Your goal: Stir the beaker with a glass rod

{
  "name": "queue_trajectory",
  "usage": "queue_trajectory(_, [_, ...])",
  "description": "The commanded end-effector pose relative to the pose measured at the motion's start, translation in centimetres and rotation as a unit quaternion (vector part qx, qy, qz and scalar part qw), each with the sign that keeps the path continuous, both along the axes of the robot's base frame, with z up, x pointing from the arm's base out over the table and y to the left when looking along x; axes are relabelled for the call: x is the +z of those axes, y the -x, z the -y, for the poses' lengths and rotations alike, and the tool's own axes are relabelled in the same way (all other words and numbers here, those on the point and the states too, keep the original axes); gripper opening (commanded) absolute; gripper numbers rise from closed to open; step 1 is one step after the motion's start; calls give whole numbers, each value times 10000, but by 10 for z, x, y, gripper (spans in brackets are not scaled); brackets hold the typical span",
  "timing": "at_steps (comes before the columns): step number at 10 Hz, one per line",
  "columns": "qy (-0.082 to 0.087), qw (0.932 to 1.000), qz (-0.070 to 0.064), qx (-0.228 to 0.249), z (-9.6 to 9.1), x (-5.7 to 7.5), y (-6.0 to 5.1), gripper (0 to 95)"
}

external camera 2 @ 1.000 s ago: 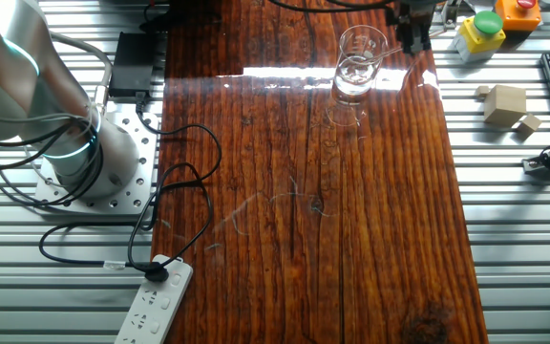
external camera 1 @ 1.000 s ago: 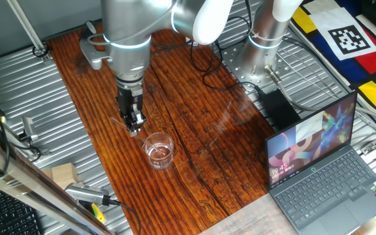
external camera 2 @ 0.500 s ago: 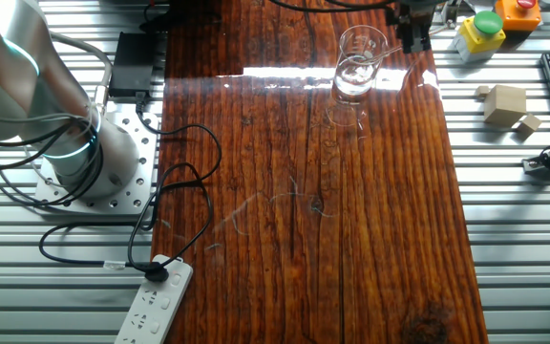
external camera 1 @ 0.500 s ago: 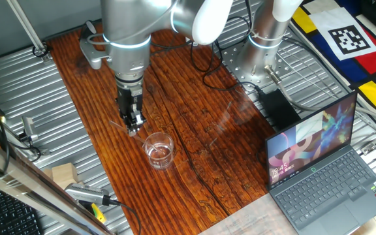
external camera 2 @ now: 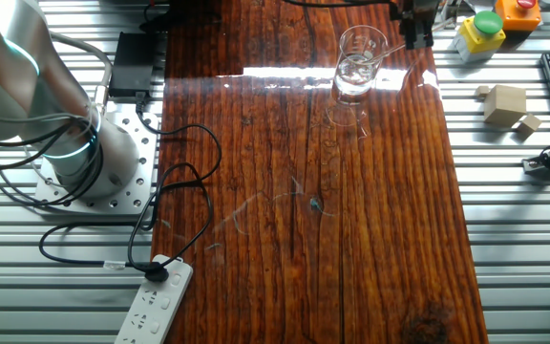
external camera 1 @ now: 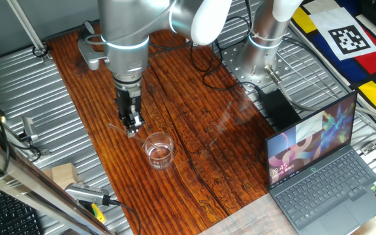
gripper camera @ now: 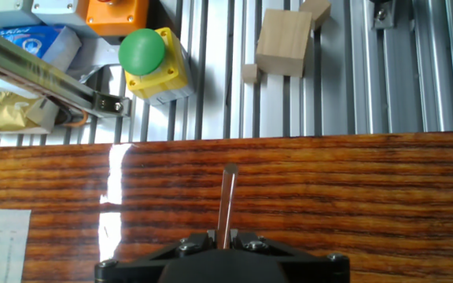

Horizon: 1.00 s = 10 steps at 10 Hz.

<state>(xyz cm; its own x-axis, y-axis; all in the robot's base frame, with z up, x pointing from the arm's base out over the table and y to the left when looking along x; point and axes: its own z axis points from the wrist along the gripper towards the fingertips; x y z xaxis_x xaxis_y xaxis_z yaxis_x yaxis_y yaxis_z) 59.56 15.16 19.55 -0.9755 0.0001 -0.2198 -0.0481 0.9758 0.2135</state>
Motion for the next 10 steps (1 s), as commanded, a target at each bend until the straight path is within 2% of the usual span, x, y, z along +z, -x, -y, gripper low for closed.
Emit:
queue_trajectory(1, [14, 10000, -6, -20, 0, 1, 0, 0])
queue_trajectory(5, [23, 9999, -4, -120, -4, 7, -1, 0])
queue_trajectory(8, [132, 9997, 90, -197, -8, 14, -3, 0])
queue_trajectory(10, [204, 9992, 255, -226, -10, 17, -4, 0])
